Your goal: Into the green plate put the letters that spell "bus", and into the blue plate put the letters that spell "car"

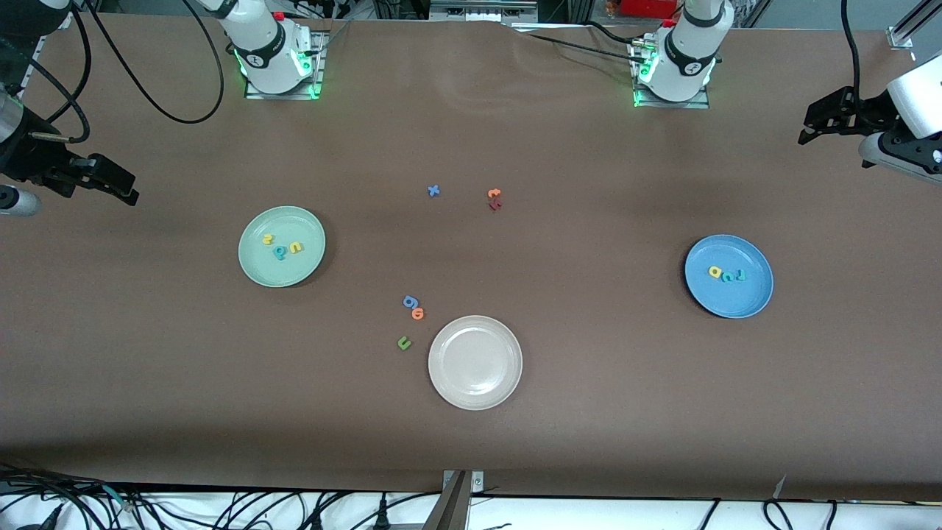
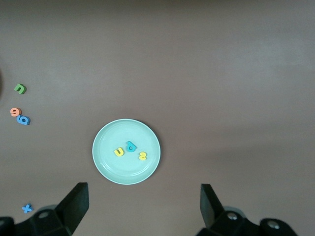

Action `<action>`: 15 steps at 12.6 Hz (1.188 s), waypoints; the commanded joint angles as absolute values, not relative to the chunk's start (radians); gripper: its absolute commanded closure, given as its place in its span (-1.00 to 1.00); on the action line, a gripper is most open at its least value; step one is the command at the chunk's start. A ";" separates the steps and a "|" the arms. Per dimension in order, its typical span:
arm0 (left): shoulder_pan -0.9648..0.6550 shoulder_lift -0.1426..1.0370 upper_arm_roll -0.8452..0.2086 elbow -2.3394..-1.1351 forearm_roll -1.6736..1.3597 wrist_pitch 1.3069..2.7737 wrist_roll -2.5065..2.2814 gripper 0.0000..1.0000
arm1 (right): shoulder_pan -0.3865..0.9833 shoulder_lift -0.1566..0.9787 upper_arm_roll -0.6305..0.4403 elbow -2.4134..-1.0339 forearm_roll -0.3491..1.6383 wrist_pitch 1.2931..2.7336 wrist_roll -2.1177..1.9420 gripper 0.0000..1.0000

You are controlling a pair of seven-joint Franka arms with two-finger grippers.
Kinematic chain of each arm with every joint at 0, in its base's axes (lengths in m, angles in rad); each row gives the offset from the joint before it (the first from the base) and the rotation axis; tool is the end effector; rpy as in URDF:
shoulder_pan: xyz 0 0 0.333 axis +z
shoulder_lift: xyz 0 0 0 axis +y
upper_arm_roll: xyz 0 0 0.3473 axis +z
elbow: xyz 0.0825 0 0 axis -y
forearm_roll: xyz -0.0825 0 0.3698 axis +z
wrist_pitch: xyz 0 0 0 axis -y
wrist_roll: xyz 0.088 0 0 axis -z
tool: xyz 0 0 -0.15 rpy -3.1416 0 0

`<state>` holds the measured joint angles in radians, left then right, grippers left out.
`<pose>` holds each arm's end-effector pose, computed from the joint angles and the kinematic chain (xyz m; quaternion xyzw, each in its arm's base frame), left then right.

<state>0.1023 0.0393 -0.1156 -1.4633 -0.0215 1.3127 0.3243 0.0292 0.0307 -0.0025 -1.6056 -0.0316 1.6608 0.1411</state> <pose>0.5174 -0.0091 0.6206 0.9810 -0.1691 -0.0915 0.0274 0.5591 0.0105 0.5880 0.9982 -0.0559 0.0135 0.0147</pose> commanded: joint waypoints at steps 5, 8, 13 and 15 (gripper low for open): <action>0.110 0.041 -0.114 -1.439 -0.040 1.296 0.328 -1.00 | 0.028 0.037 -0.002 -1.583 -0.038 1.652 0.152 -1.00; 0.110 0.041 -0.115 -1.440 -0.041 1.296 0.327 -1.00 | 0.028 0.038 -0.002 -1.583 -0.038 1.652 0.152 -1.00; 0.103 0.043 -0.117 -1.440 -0.035 1.285 0.324 -1.00 | 0.026 0.038 -0.002 -1.583 -0.038 1.652 0.153 -1.00; 0.109 0.041 -0.114 -1.437 -0.035 1.284 0.327 -1.00 | 0.026 0.038 -0.002 -1.583 -0.038 1.652 0.153 -1.00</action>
<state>0.1032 0.0392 -0.1162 -1.4601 -0.0216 1.3077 0.3243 0.0289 0.0307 -0.0026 -1.6055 -0.0316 1.6608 0.1424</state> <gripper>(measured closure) 0.000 0.000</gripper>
